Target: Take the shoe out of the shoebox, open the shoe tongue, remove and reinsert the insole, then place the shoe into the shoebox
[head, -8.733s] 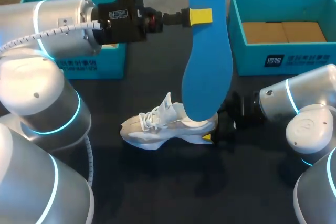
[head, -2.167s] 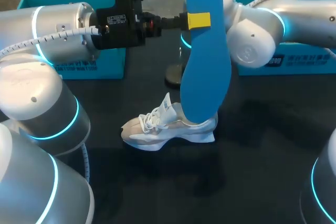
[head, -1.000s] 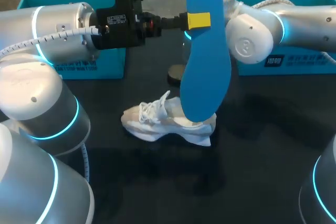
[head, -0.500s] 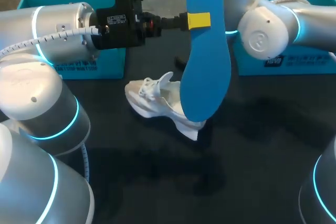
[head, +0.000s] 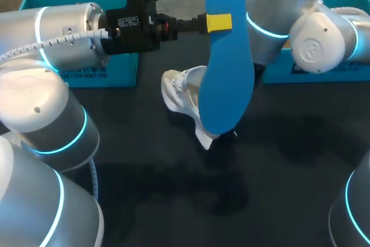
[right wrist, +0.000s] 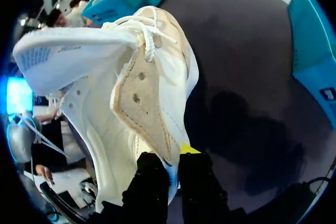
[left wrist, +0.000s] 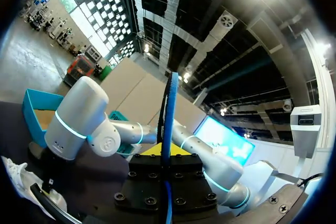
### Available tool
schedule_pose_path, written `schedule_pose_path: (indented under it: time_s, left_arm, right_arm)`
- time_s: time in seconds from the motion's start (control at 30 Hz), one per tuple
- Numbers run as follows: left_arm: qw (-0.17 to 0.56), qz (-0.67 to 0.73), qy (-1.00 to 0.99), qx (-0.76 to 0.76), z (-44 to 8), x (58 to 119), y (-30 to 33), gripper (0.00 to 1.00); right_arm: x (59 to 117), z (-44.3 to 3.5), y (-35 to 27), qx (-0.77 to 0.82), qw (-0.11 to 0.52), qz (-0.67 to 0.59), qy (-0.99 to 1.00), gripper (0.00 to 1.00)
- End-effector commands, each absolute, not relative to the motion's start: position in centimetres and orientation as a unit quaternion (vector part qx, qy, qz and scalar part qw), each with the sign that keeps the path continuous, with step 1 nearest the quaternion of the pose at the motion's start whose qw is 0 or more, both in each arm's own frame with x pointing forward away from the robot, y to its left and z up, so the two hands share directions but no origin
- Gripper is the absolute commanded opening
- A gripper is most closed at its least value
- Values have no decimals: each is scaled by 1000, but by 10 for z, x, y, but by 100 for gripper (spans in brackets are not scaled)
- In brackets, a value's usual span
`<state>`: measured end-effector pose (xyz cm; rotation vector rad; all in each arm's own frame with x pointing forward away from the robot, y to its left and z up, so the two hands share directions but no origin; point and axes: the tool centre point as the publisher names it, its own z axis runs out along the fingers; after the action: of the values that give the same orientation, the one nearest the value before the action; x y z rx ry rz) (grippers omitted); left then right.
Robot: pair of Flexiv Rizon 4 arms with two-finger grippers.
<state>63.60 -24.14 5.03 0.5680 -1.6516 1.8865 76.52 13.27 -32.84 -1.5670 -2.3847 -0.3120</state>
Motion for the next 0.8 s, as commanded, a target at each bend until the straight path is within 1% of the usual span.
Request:
schedule_pose_path:
  time_s: [0.03,0.23,0.8]
  left_arm:
    - [282,706,-615,212,49,636,-243,0]
    - [282,706,-615,212,49,636,-243,0]
    - [282,706,-615,212,49,636,-243,0]
  right_arm:
    - [751,-323,131,-582,113,-134,-795,0]
    - [744,-328,141,-601,129,-127,-778,0]
    - [741,-354,140,-672,112,-157,-715,0]
